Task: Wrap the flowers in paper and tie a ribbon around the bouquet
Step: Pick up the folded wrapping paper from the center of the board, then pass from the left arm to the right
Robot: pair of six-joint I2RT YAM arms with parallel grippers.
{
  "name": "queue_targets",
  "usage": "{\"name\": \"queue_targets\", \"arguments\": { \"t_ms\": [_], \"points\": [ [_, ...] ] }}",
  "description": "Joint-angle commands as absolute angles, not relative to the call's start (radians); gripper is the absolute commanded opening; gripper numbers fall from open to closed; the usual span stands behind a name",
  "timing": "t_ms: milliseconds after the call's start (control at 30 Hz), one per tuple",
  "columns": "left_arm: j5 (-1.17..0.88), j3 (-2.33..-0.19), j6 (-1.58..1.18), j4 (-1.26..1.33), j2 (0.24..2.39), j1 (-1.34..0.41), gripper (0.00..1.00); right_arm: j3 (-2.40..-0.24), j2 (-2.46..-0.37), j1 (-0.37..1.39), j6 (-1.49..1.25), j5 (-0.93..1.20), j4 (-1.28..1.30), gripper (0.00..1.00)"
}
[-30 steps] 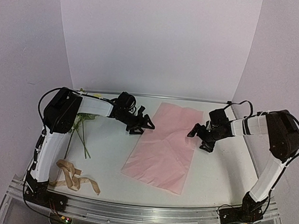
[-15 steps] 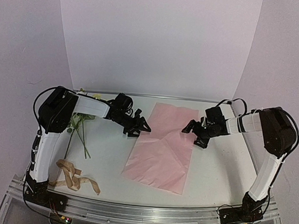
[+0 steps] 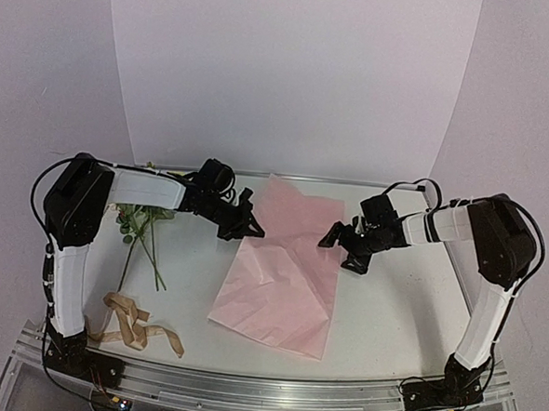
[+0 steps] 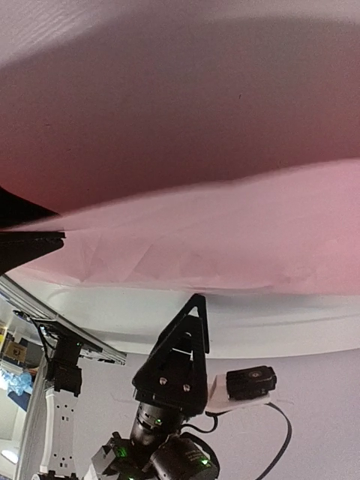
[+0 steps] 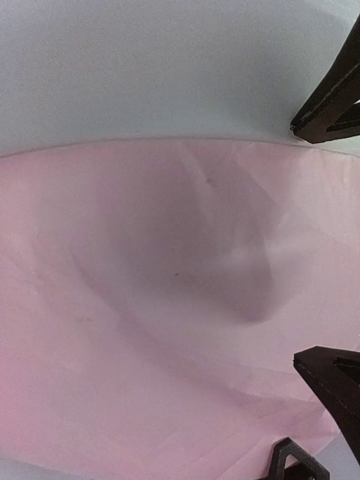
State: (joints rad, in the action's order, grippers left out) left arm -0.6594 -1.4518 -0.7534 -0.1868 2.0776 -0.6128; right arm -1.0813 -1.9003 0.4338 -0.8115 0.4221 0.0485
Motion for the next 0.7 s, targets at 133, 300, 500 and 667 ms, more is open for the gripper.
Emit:
{"name": "queue_targets", "arguments": {
  "t_ms": [133, 300, 500, 667],
  "points": [
    [-0.395, -1.407, -0.635, -0.413, 1.746, -0.615, 0.0, -1.264, -1.944, 0.575, -0.838, 0.434, 0.179, 0.98],
    [-0.358, -1.407, -0.629, -0.5, 1.649, -0.616, 0.0, -1.392, -1.987, 0.636, -0.856, 0.444, 0.202, 0.98],
    [-0.331, -1.524, -0.624, -0.646, 1.661, -0.618, 0.0, -1.431, -1.92, 0.665, -0.857, 0.4, 0.237, 0.98],
    [-0.324, -1.534, -0.725, -0.652, 1.697, -0.62, 0.0, -1.468, -1.787, 0.713, -0.8, 0.259, 0.353, 0.98]
  ]
}}
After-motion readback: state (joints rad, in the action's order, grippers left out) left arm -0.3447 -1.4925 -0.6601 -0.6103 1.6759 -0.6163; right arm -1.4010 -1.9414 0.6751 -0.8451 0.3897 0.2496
